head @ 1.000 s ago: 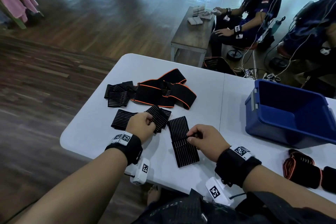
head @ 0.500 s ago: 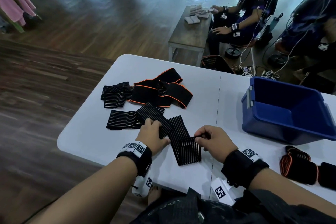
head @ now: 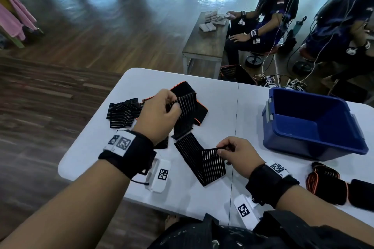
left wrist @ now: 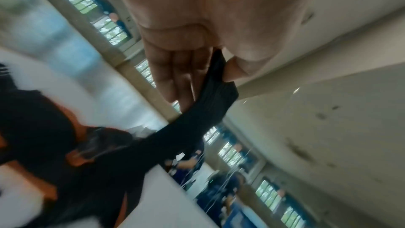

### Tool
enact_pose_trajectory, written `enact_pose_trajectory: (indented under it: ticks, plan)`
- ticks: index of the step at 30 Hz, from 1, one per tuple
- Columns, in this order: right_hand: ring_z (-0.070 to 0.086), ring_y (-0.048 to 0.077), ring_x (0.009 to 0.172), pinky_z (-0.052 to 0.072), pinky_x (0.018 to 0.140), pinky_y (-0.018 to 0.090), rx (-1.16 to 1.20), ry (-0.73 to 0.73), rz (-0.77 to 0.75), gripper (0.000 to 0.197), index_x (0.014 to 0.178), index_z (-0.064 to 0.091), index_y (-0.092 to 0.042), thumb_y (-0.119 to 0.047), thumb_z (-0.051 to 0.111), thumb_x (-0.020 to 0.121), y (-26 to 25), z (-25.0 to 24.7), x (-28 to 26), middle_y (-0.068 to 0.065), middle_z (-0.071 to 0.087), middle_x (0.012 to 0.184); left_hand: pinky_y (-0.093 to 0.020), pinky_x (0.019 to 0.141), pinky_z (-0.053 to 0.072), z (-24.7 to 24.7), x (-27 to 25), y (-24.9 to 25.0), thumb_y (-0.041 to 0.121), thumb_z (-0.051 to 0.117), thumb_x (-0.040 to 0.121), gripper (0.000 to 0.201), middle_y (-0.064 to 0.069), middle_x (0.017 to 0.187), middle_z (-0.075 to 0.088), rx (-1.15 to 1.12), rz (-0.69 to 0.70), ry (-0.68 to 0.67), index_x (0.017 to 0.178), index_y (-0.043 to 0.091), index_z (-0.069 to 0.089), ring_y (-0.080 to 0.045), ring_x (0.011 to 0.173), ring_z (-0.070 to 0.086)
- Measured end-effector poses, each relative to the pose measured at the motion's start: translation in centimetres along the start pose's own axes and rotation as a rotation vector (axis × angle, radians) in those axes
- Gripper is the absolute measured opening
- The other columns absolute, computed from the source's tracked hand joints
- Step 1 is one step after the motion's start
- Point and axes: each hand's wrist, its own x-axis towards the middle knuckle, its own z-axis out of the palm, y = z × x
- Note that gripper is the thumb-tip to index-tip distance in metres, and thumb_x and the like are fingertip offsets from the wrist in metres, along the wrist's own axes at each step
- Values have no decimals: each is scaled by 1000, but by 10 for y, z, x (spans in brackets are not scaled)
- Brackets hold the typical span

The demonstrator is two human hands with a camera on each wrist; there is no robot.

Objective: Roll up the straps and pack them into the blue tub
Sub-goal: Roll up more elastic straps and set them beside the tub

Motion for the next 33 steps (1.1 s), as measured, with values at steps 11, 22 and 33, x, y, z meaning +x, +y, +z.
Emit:
enact_pose_trajectory:
  ticks: [11, 22, 33]
  plan:
    - [59, 20, 65, 51, 55, 27, 37, 9, -6, 13, 81, 70, -14, -2, 69, 86, -1, 3, 4, 9, 63, 71, -33, 57, 61, 7, 32, -62, 12, 58, 95, 22, -12, 89, 69, -87, -206, 78, 85, 32, 57, -22, 62, 66]
    - [58, 18, 64, 53, 62, 31, -9, 11, 46, 8, 84, 71, -11, -4, 70, 86, 8, 5, -5, 7, 64, 70, -34, 82, 46, 28, -26, -133, 34, 67, 90, 15, 0, 99, 51, 605, -178, -150, 88, 22, 60, -26, 99, 54]
    - [56, 16, 62, 57, 72, 42, -28, -10, 51, 14, 84, 71, -15, -1, 72, 83, 5, 17, 0, 3, 58, 68, -30, 91, 46, 59, -72, -133, 50, 71, 81, 46, 7, 115, 51, 649, -38, -576, 119, 28, 58, -20, 106, 49]
